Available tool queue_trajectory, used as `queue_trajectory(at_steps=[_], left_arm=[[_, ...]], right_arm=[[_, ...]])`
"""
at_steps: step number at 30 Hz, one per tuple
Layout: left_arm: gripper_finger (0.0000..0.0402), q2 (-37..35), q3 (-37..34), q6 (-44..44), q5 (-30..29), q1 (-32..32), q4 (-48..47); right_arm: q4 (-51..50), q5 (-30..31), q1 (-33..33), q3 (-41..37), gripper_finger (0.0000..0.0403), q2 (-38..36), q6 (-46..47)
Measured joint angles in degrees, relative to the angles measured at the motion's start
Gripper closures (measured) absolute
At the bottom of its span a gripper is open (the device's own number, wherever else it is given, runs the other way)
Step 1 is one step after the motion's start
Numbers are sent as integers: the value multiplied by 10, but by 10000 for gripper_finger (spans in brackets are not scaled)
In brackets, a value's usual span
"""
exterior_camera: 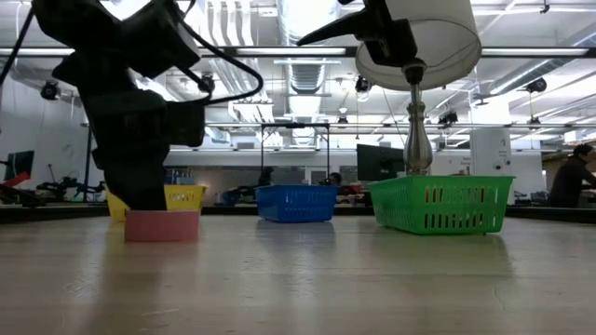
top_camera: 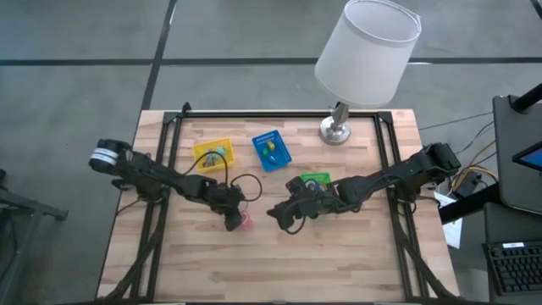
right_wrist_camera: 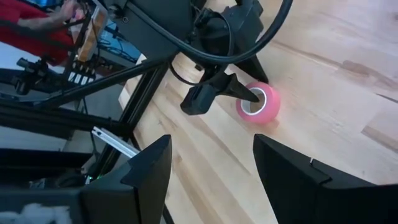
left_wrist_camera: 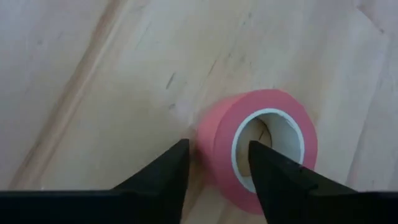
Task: Pick and place Stapler, Stapler remover, tape
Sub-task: Put the pink tape into the green bin
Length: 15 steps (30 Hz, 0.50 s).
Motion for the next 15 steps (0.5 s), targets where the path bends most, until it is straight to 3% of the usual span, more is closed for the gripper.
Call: queue_trajectory(at_steps=[7,15], left_arm=[[359,-18,-3,30,14,-1,10],[357,-76,-3,20,4,0,12]], right_arm=[[0,9,2,-1,181,0,25],[0,15,33,-3,181,0,94]])
